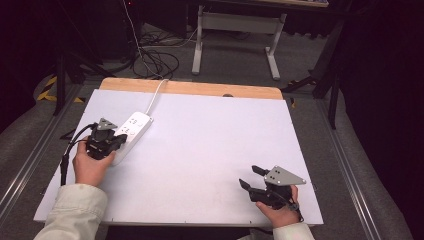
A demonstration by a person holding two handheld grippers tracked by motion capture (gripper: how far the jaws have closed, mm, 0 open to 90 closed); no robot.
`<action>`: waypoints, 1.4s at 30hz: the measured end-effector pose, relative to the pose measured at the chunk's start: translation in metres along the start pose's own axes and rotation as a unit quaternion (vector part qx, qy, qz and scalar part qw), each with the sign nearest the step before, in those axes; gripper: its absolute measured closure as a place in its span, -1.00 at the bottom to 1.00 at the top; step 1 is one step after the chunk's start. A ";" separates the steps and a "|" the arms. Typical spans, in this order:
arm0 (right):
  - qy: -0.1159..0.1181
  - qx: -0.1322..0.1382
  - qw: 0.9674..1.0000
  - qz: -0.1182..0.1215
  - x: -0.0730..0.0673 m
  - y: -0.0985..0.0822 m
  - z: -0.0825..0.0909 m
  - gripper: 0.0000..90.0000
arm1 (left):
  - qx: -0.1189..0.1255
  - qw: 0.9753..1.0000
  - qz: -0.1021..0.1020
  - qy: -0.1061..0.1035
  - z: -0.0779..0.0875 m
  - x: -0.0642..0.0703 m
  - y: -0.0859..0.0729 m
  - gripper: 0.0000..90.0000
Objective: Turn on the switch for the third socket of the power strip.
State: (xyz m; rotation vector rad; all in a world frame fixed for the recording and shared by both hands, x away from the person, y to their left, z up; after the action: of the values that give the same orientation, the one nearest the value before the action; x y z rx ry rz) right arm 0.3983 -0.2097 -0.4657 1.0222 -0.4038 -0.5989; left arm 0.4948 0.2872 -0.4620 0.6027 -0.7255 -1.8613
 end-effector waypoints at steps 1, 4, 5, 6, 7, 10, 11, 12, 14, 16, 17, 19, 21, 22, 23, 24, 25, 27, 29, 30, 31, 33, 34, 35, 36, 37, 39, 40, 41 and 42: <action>0.000 0.000 1.000 0.000 0.000 0.000 0.000 -0.18 | -0.002 1.000 -0.001 0.000 -0.001 0.000 0.000 1.00; 0.001 0.000 1.000 0.000 0.000 0.000 0.000 -0.18 | -0.009 1.000 -0.001 0.005 -0.001 0.001 0.000 1.00; 0.001 0.000 1.000 0.001 0.000 0.000 0.000 -0.18 | -0.009 1.000 -0.001 0.005 -0.001 0.001 0.000 1.00; 0.001 0.000 1.000 0.001 0.000 0.000 0.000 -0.18 | -0.009 1.000 -0.001 0.006 -0.001 0.000 0.000 1.00; 0.001 -0.001 1.000 0.000 0.000 0.000 0.000 -0.18 | -0.009 1.000 -0.001 0.006 -0.001 0.000 0.000 1.00; 0.002 -0.001 1.000 0.000 0.000 0.000 0.000 -0.18 | -0.009 1.000 -0.002 0.008 -0.001 0.001 -0.001 1.00; 0.002 -0.001 1.000 0.000 0.000 0.000 0.000 -0.18 | -0.008 1.000 -0.005 0.008 -0.002 0.001 -0.001 1.00; 0.002 -0.001 1.000 0.000 0.000 0.000 -0.001 -0.18 | -0.008 1.000 -0.002 0.008 -0.002 0.001 -0.001 1.00; 0.002 -0.001 1.000 0.000 0.000 0.000 0.000 -0.18 | -0.007 1.000 -0.004 0.008 -0.002 0.001 -0.001 1.00; 0.004 -0.001 1.000 0.000 -0.001 0.000 -0.001 -0.18 | -0.008 1.000 -0.010 0.009 -0.001 0.002 -0.001 1.00; 0.004 -0.001 1.000 0.001 -0.001 0.000 0.000 -0.18 | -0.008 1.000 -0.012 0.011 -0.002 0.002 -0.001 1.00; 0.004 -0.001 1.000 0.001 -0.001 0.000 0.000 -0.18 | -0.008 1.000 -0.008 0.011 -0.002 0.002 -0.001 1.00; 0.004 -0.001 1.000 0.000 -0.001 0.000 0.000 -0.18 | -0.008 1.000 -0.005 0.008 -0.002 0.002 -0.001 1.00; 0.005 -0.002 1.000 0.001 -0.001 0.000 0.000 -0.18 | -0.008 1.000 -0.005 0.007 -0.002 0.001 -0.001 1.00; 0.005 -0.002 1.000 0.001 -0.001 0.000 0.000 -0.18 | -0.008 1.000 -0.006 0.008 -0.002 0.001 -0.001 1.00; 0.005 -0.002 1.000 0.001 -0.001 0.000 0.000 -0.18 | -0.008 1.000 -0.006 0.008 -0.002 0.001 -0.001 1.00; 0.005 -0.002 1.000 0.001 -0.001 0.000 0.000 -0.18 | -0.007 1.000 -0.007 0.009 -0.002 0.001 -0.002 1.00; 0.005 -0.002 1.000 0.001 -0.001 0.000 0.000 -0.18 | -0.005 1.000 -0.008 0.009 -0.003 0.001 -0.002 1.00; 0.005 -0.002 1.000 0.001 -0.001 0.000 0.000 -0.18 | -0.003 1.000 -0.001 0.007 -0.003 0.001 -0.003 1.00; 0.006 -0.002 1.000 0.001 -0.001 0.000 0.000 -0.18 | -0.003 1.000 0.000 0.004 -0.003 0.001 -0.003 1.00; 0.006 -0.002 1.000 0.001 -0.001 0.000 0.000 -0.18 | -0.003 1.000 0.001 0.004 -0.003 0.000 -0.003 1.00; 0.006 -0.002 1.000 0.002 -0.001 -0.001 0.000 -0.18 | -0.004 1.000 0.004 0.001 -0.004 0.000 -0.003 1.00; 0.006 -0.002 1.000 0.002 -0.001 -0.001 0.000 -0.18 | -0.004 1.000 0.006 0.002 -0.004 0.000 -0.003 1.00; 0.006 -0.002 1.000 0.001 -0.001 -0.001 0.000 -0.18 | -0.005 1.000 0.004 0.003 -0.004 0.000 -0.003 1.00; 0.007 -0.002 1.000 0.002 -0.001 -0.001 0.000 -0.18 | -0.006 1.000 0.004 0.004 -0.004 0.001 -0.003 1.00; 0.007 -0.003 1.000 0.002 -0.001 -0.001 0.000 -0.18 | -0.006 1.000 0.003 0.004 -0.004 0.001 -0.003 1.00; 0.007 -0.003 1.000 0.001 -0.001 -0.001 0.000 -0.18 | -0.004 1.000 0.005 0.000 -0.004 0.000 -0.004 1.00; 0.007 -0.003 1.000 0.001 -0.001 -0.001 0.000 -0.18 | -0.005 1.000 0.006 0.000 -0.004 -0.001 -0.004 1.00; 0.007 -0.003 1.000 0.001 -0.001 -0.001 0.000 -0.18 | -0.005 1.000 0.010 -0.002 -0.004 -0.002 -0.004 1.00; 0.007 -0.003 1.000 0.001 -0.001 -0.001 0.000 -0.18 | -0.005 1.000 0.014 -0.004 -0.004 -0.002 -0.004 1.00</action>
State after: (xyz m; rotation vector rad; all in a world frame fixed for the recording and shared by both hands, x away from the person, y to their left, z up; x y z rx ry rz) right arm 0.3972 -0.2088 -0.4667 1.0188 -0.3902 -0.5899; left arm 0.4960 0.2891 -0.4674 0.5766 -0.7250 -1.8412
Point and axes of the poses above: each handheld gripper's, and its own axes: z roughly backward along the jaws, y roughly out of its top, x roughly to its right, the point moved 1 cm from there along -z, roughly forward along the jaws, and after that the axes turned 5 degrees about y, right-handed, at the moved point
